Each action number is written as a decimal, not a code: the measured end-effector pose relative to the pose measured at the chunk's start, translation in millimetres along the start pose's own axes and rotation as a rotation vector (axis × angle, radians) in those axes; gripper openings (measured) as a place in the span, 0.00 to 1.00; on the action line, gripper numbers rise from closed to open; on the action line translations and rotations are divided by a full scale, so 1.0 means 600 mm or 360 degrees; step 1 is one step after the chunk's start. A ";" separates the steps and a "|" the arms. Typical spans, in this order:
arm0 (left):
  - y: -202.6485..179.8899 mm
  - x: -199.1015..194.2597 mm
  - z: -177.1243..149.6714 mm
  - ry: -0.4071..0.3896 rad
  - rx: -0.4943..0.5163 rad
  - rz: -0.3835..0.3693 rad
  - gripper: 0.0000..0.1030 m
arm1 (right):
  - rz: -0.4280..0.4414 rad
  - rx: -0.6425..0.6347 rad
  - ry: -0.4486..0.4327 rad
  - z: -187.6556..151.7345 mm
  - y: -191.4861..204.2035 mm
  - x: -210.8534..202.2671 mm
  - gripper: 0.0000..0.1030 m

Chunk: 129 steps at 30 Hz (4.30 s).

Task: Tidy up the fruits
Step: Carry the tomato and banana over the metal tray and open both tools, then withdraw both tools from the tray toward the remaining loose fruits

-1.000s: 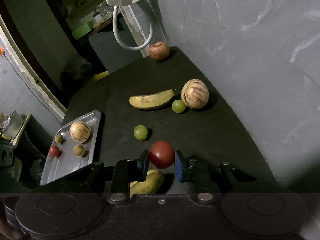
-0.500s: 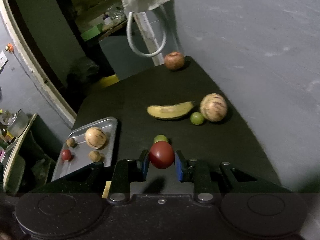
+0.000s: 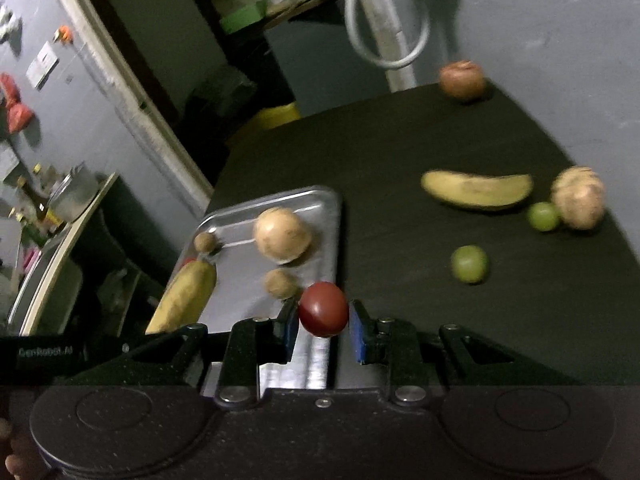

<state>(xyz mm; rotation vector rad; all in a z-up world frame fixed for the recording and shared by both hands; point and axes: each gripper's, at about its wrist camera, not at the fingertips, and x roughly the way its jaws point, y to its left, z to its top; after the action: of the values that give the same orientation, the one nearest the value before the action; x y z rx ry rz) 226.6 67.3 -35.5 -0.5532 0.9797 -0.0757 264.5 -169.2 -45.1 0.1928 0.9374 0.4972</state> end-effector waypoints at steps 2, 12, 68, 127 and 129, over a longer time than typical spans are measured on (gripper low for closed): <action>0.020 -0.002 0.005 -0.0029 -0.0013 0.0042 0.32 | 0.0004 -0.0026 0.0028 -0.002 0.018 0.018 0.28; 0.099 -0.003 0.030 -0.0065 -0.0062 0.0144 0.32 | -0.0063 -0.0180 0.0124 -0.016 0.075 0.095 0.28; 0.073 -0.086 -0.022 -0.0172 0.0178 0.0404 0.99 | -0.0080 -0.0368 0.0000 -0.095 0.080 -0.061 0.99; -0.133 0.013 -0.059 0.0169 0.1126 0.0126 0.99 | -0.0929 0.0535 -0.0373 -0.152 -0.080 -0.220 0.99; -0.133 0.019 -0.050 0.0143 0.1169 0.0065 0.99 | -0.0956 0.0550 -0.0379 -0.136 -0.077 -0.224 0.99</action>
<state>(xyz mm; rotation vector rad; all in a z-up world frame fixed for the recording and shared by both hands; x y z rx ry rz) 223.4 -17.2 -19.2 0.1462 0.9694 -0.4084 147.7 -279.5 -13.1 0.2625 0.7919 -0.2420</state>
